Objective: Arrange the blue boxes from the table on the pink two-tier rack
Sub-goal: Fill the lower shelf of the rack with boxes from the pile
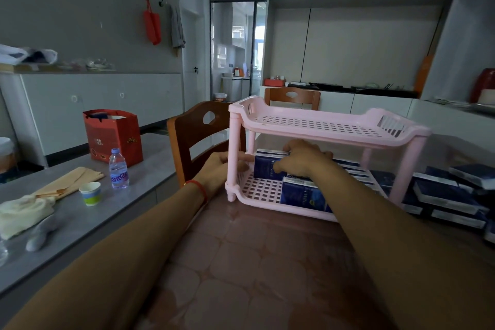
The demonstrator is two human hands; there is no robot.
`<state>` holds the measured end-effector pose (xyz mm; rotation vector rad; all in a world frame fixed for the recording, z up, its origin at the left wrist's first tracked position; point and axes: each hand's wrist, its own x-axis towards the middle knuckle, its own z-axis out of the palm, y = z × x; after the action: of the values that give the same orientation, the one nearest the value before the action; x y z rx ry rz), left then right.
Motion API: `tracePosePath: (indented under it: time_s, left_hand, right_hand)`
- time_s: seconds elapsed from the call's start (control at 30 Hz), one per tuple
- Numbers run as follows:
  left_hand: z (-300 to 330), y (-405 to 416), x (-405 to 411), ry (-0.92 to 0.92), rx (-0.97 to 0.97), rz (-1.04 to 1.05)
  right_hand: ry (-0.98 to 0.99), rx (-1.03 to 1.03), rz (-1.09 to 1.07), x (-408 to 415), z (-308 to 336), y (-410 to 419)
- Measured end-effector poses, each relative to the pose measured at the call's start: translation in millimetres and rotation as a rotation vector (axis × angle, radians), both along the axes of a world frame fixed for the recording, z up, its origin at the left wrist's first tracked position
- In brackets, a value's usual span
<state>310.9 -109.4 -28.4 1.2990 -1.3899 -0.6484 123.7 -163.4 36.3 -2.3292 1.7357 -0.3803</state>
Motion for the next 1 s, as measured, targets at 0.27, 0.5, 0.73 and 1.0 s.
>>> tracePosePath:
  time_s: [0.27,0.5,0.73,1.0]
  left_hand:
    - [6.8,11.6,-3.1,0.003,0.033,0.082]
    - [27.1,47.1,-5.4,0.044,0.127,0.318]
    - [17.9,126.6,-32.1,-0.022,0.062,0.554]
    - [36.8,147.8,-178.0,-0.537,-0.316,0.134]
  right_hand:
    - [-0.023,-0.131,0.273,-8.8,13.9,55.6]
    - [-0.023,-0.373,0.591,-91.3,-12.0,119.1]
    - [-0.011,-0.480,0.423,-204.2,-34.2,142.2]
    - [-0.093,-0.620,-0.038,-311.0,-46.1,124.7]
